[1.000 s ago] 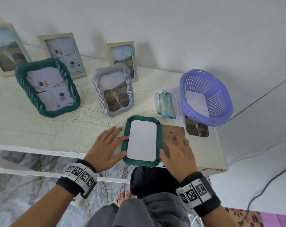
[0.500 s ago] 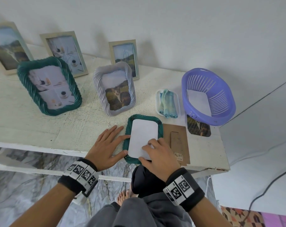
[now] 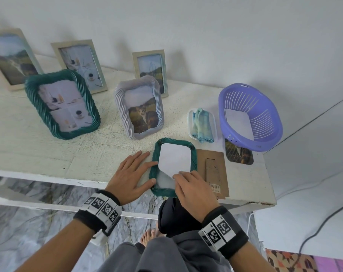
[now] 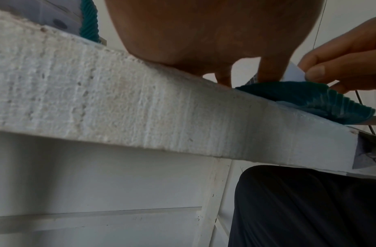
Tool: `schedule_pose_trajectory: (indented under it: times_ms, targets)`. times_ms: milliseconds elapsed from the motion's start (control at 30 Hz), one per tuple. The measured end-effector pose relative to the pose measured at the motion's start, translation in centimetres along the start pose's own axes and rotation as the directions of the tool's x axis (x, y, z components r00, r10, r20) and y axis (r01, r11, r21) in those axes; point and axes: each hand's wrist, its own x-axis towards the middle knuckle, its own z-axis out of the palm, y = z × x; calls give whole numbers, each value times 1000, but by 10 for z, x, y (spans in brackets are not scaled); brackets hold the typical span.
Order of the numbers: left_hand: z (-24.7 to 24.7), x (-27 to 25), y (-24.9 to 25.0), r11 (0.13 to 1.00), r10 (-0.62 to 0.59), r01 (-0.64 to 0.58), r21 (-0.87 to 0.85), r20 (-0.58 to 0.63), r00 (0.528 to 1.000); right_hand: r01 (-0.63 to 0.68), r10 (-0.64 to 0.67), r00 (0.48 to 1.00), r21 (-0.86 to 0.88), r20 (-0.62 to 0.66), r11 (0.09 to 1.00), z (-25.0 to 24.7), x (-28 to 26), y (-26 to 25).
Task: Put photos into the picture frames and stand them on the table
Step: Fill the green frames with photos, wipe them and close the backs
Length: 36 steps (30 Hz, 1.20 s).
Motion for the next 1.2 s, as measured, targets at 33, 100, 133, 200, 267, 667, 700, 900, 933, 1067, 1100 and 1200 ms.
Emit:
schedule_pose_trajectory:
  times_ms: [33, 100, 133, 200, 267, 667, 700, 900, 933, 1067, 1100, 1200]
  targets:
    - [1, 0, 0, 1000, -14, 14, 11, 1, 1000, -10, 10, 1000, -1, -3, 1000, -1, 1, -1]
    - [2, 1, 2, 999, -36, 37, 28, -3, 999, -21, 21, 1000, -7, -7, 1000, -4, 2, -3]
    - [2, 2, 3, 999, -44, 44, 26, -10, 999, -27, 27, 1000, -2, -8, 1000, -5, 2, -3]
    - [2, 3, 4, 998, -58, 58, 12, -22, 998, -52, 53, 999, 38, -8, 998, -8, 3, -5]
    - [2, 4, 6, 997, -71, 72, 0, -31, 997, -103, 105, 994, 101, -10, 989, -12, 5, -5]
    - [2, 3, 6, 996, -81, 82, 28, -23, 996, -357, 589, 766, 591, -258, 723, -36, -18, 26]
    - [2, 3, 6, 996, -78, 79, 29, -26, 997, -370, 605, 755, 598, -252, 711, -36, -21, 32]
    - [2, 3, 6, 997, -71, 71, 25, -15, 997, -427, 662, 718, 617, -213, 661, -32, -42, 66]
    - [2, 3, 6, 997, -71, 71, 23, -14, 997, -432, 667, 716, 621, -205, 654, -30, -46, 72]
    - [2, 3, 2, 998, -66, 66, 14, 4, 998, -448, 664, 722, 599, -196, 664, -28, -61, 91]
    - [2, 3, 0, 998, -62, 62, -8, 11, 998, -458, 659, 723, 571, -206, 681, -29, -65, 96]
    - [-5, 6, 0, 987, -87, 88, -136, 15, 996, -484, 647, 727, 495, -232, 721, -35, -75, 107]
